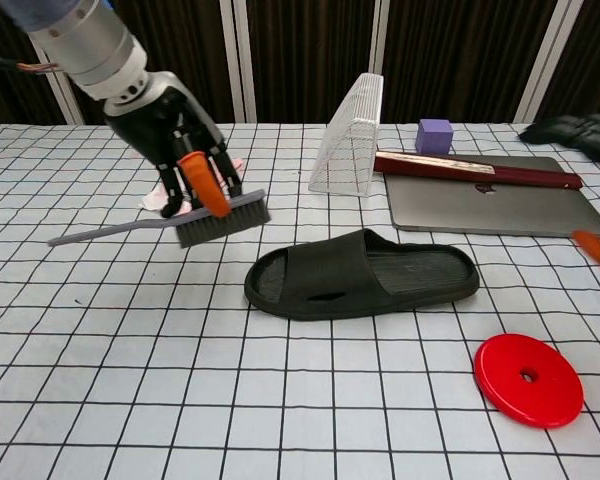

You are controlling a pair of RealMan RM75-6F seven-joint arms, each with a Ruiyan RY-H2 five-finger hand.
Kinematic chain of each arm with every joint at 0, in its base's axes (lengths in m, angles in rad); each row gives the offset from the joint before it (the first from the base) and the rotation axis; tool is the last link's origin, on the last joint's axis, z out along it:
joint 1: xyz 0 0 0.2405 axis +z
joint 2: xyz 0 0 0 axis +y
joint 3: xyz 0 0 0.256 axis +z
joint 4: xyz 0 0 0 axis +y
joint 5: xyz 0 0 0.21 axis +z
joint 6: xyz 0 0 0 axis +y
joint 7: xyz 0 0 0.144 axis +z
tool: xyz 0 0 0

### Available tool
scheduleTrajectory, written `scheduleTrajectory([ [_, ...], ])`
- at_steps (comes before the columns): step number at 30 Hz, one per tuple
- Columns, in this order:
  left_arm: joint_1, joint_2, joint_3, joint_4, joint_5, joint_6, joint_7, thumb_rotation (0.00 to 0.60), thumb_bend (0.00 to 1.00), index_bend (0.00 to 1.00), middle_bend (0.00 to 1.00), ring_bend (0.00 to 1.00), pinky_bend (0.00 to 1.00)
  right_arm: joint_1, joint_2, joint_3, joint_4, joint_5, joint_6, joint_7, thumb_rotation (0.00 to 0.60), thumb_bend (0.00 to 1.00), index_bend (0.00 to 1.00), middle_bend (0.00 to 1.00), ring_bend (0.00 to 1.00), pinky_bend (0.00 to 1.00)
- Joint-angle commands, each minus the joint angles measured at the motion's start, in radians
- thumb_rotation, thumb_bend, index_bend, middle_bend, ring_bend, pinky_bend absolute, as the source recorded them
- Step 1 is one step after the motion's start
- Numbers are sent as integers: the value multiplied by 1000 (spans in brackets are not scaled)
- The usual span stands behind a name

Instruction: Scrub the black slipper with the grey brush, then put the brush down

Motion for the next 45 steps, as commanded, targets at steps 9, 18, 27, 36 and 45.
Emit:
scheduleTrajectory([
  [9,113,6,393,-124,91,571,251,600,670,687,699,537,532,-122,75,-4,38,-7,108,50,568,553,0,68,0,0],
  [18,141,-64,523,-212,-175,752,491,600,670,684,698,537,521,-138,35,11,110,-3,89,105,562,552,0,68,0,0],
  [27,181,-69,488,-253,-260,818,597,600,402,419,490,389,332,-149,18,24,144,-3,78,126,571,552,0,68,0,0],
  [36,290,44,337,-334,-71,731,495,600,156,2,99,133,177,-159,18,28,150,-12,69,124,566,552,0,68,0,0],
  [45,512,238,234,-535,273,975,417,600,87,0,0,0,105,-179,32,30,134,-27,98,119,568,553,0,67,0,0],
])
